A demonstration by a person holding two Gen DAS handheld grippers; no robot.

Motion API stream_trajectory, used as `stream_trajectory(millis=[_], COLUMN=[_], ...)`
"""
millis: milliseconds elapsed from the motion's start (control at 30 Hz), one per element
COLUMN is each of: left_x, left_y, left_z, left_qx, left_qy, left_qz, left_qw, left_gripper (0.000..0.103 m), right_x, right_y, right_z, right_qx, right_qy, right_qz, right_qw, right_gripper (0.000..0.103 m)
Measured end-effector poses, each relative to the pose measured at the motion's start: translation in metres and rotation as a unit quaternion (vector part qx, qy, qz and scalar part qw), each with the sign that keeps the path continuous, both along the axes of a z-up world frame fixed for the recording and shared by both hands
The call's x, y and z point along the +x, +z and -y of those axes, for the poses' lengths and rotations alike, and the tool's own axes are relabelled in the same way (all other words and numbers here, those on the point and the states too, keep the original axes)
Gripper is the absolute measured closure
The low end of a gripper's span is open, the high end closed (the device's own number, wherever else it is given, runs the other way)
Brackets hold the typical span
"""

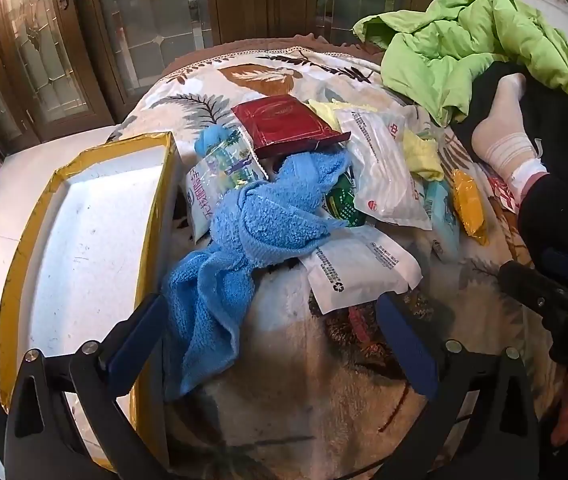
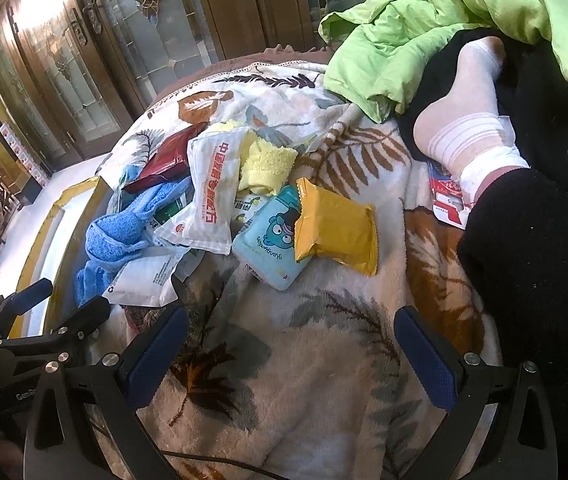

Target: Organize soft objects

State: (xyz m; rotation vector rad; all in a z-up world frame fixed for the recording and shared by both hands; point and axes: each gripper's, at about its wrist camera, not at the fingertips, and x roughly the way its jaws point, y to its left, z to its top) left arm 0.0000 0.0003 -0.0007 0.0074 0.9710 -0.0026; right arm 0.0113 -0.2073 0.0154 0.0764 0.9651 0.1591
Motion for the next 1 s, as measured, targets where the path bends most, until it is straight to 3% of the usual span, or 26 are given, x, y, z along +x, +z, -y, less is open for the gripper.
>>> stream_trajectory(millis=[633,1000], left_x=[-0.002,-0.0004], left_y=[-0.0045,-0.0045], left_z=[0.0045,0.0003], left_qx=[-0.006,0.005], left_qy=[-0.001,-0.007], left_qz=[-0.013,0.014], left_qw=[0.9999,0.9999], left_gripper=[0.0,0.0], right_x=[0.0029,0.0077], right_y=[-0.0027,-0.0067], right_z=[-0.0022,0.0002], right_qx=[-0.003,-0.001], right_qy=[0.004,0.002], right_qz=[-0.009,-0.015], right_qw=[1.0,1.0], right_gripper=[0.0,0.0])
